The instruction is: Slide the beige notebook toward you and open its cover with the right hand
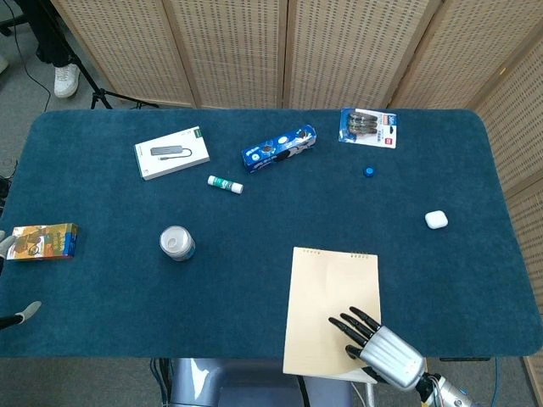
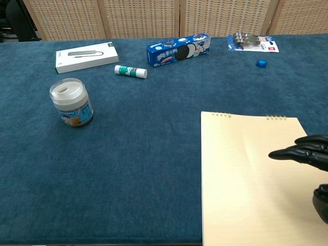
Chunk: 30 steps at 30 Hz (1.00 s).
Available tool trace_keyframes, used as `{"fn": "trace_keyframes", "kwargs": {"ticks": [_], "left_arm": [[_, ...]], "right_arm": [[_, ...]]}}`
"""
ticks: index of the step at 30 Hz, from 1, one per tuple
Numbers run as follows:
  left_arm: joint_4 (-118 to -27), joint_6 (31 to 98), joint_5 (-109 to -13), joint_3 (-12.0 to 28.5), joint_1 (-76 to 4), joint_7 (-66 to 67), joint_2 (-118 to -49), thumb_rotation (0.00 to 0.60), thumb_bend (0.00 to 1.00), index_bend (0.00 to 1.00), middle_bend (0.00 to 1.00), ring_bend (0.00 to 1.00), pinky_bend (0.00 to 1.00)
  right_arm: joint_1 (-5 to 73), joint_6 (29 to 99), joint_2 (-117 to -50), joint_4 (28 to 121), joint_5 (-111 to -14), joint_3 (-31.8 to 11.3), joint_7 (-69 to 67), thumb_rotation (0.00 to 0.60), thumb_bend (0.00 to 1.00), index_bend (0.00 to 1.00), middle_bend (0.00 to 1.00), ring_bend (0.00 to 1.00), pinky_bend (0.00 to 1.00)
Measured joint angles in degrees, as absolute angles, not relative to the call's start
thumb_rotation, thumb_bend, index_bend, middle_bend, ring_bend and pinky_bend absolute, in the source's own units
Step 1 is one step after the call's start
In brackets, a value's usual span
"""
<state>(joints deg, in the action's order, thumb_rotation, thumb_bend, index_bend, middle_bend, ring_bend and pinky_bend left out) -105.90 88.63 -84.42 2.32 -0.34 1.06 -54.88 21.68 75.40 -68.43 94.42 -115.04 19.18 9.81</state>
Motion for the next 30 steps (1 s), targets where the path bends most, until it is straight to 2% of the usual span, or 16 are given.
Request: {"fn": "trace_keyframes", "kwargs": {"ticks": [7, 14, 20, 30], "left_arm": [[-105.94, 88.61, -84.33, 2.32, -0.34, 1.32, -54.99, 0.600, 0.00, 0.00, 0.00, 0.00, 0.00], [-105.97, 88.51, -84.14, 2.37, -0.37, 1.25, -54.93, 0.600, 0.00, 0.00, 0.00, 0.00, 0.00], [-105.96, 88.39, -83.89, 2.48, -0.40, 0.75, -54.69, 0.600, 0.00, 0.00, 0.00, 0.00, 0.00], [-105.87, 88.30, -83.74, 2.57, -0.36, -0.55, -54.12, 0.600, 0.00, 0.00, 0.00, 0.00, 0.00]], "right_arm": [[22.12, 75.64, -67.11, 97.87, -117.25, 19.21, 8.31, 0.600, 0.62, 0.81, 0.00, 0.00, 0.00], [25.48, 71.86, -65.13, 106.25, -112.49, 15.95, 2.82, 0.600, 0.62, 0.81, 0.00, 0.00, 0.00], [29.56, 66.24, -63.27, 113.00, -100.96, 10.18, -2.95, 0.600, 0.62, 0.81, 0.00, 0.00, 0.00], [36.80, 57.04, -62.96, 115.80, -70.05, -3.59, -9.59, 0.600, 0.65, 0.82, 0.00, 0.00, 0.00]]}}
